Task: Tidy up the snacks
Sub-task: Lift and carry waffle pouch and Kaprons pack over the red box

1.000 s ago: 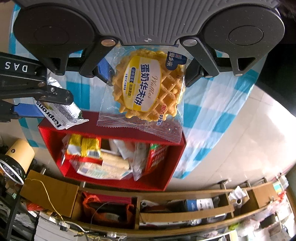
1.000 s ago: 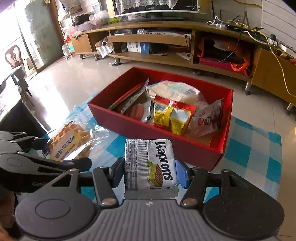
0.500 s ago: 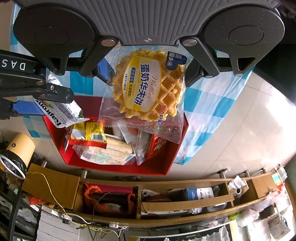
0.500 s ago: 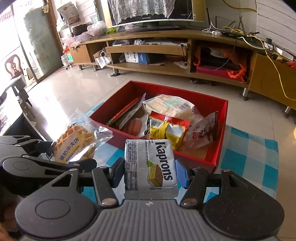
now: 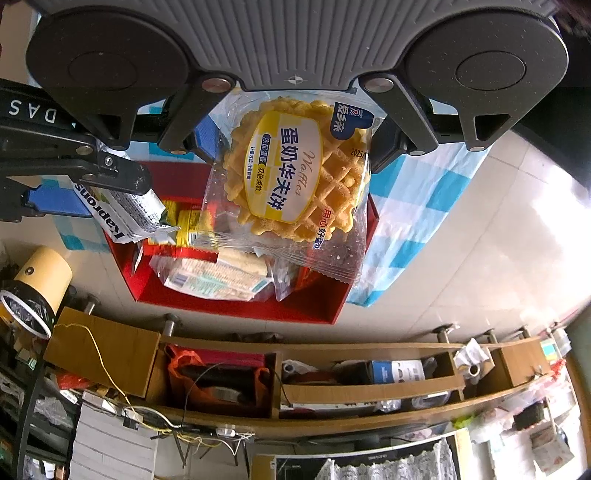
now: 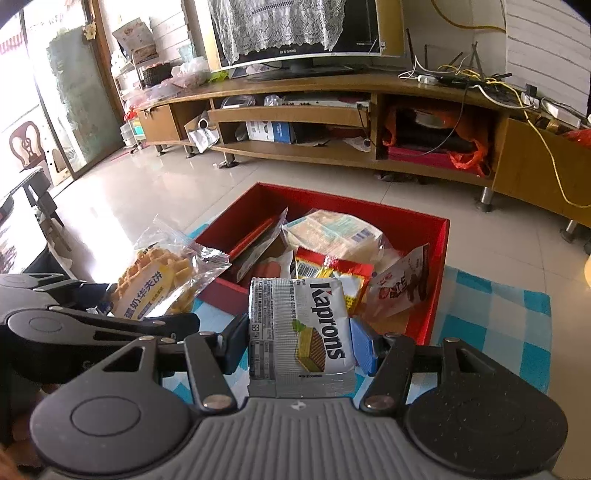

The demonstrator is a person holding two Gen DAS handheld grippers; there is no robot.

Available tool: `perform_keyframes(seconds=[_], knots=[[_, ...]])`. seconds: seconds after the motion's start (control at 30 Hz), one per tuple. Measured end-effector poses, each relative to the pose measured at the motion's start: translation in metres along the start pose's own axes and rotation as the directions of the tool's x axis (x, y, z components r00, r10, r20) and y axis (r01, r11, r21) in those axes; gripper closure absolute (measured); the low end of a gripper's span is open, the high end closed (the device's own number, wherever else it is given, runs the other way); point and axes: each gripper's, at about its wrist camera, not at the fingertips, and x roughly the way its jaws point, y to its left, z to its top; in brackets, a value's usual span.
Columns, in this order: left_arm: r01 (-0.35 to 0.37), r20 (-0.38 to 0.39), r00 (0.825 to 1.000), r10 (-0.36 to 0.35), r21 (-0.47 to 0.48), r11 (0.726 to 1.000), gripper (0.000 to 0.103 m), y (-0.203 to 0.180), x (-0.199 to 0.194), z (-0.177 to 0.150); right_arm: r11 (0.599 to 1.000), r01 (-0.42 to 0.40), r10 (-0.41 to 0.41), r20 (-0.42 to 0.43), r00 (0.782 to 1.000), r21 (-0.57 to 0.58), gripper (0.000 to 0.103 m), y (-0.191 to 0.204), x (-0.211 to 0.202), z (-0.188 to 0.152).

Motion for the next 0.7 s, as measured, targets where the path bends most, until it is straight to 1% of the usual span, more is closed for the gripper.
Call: perform_keyframes(seconds=[0.43, 0.7], knots=[[0.0, 0.039, 0.999, 0.001, -0.022, 1.0, 0.018, -0.004, 0.002, 0.024, 0.999, -0.001, -0.001, 0.051, 0.999, 0.037, 0.045, -0.01, -0.002, 0.019], [-0.014, 0.055, 0.998, 0.016, -0.035, 0.999, 0.018, -0.007, 0.019, 0.047, 0.996, 0.002, -0.008, 0.064, 0.998, 0.094, 0.045, -0.023, 0.014, 0.036]])
